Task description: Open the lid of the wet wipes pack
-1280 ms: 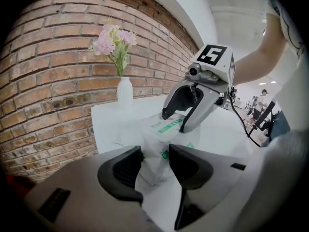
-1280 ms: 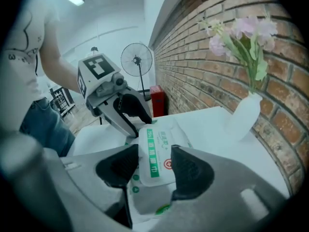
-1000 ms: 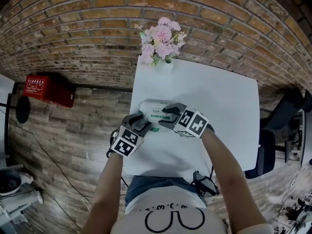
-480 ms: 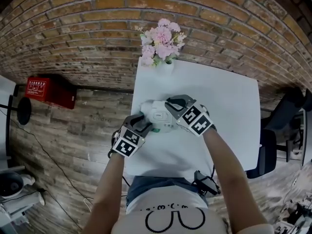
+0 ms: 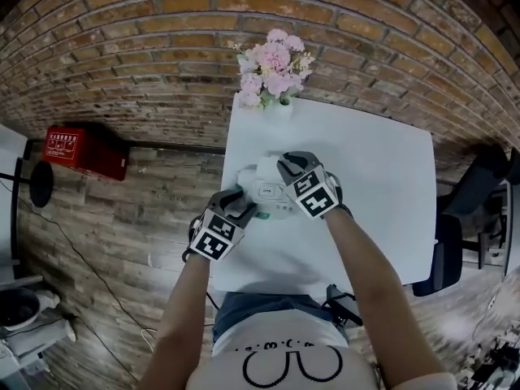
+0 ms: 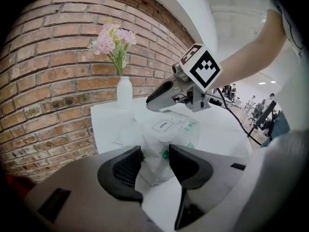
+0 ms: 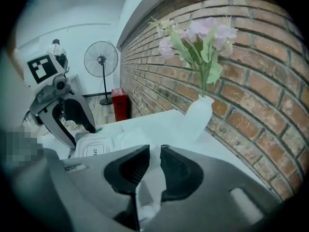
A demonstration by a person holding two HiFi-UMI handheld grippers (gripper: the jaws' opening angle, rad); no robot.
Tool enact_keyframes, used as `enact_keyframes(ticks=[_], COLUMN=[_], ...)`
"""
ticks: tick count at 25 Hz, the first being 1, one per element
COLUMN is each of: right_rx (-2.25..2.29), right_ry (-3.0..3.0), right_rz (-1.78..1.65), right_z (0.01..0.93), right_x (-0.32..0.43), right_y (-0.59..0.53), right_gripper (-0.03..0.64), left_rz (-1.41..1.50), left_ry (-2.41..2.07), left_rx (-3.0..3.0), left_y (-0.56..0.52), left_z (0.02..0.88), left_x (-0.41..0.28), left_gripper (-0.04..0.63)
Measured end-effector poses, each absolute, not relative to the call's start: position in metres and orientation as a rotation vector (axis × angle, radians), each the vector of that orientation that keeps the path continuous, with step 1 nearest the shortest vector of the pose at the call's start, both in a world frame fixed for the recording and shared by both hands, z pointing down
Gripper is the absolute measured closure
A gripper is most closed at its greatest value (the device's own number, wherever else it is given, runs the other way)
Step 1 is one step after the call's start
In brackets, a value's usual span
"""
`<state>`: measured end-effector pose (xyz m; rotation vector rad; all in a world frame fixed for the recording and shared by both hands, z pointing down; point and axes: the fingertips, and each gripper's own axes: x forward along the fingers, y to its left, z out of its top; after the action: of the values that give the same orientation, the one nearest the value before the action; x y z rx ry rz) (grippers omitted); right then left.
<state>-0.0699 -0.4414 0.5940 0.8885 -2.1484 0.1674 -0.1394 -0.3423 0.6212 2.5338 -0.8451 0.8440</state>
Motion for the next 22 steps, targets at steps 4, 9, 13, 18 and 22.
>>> enact_keyframes(ticks=[4,9,13,18,22], right_rx=[0.931,0.993,1.051,1.185,1.268], right_ry=[-2.155,-2.220,-2.285,-2.338,-2.395], right_rz=[0.152,0.091,0.054,-0.078,-0.139], right_z=[0.586,0.544,0.507,0.455,0.419], right_x=[-0.067,-0.064,-0.059,-0.048,-0.042], right_y=[-0.442,-0.435,-0.425,-0.406,-0.389], right_gripper=[0.526,0.511,0.511,0.617,0.620], left_rz=[0.825,0.833,0.725,0.582,0.474], left_ry=[-0.839,-0.865,-0.917,-1.069,-1.221], left_rx=[2.526,2.533,2.556,2.618,2.665], left_y=[-0.342,-0.343,-0.343,-0.350,-0.351], left_z=[0.619,0.602,0.568,0.511,0.465], left_x=[-0.139,-0.142,-0.145,-0.155,-0.163], left_gripper=[0.413,0.413,0.413,0.413,0.413])
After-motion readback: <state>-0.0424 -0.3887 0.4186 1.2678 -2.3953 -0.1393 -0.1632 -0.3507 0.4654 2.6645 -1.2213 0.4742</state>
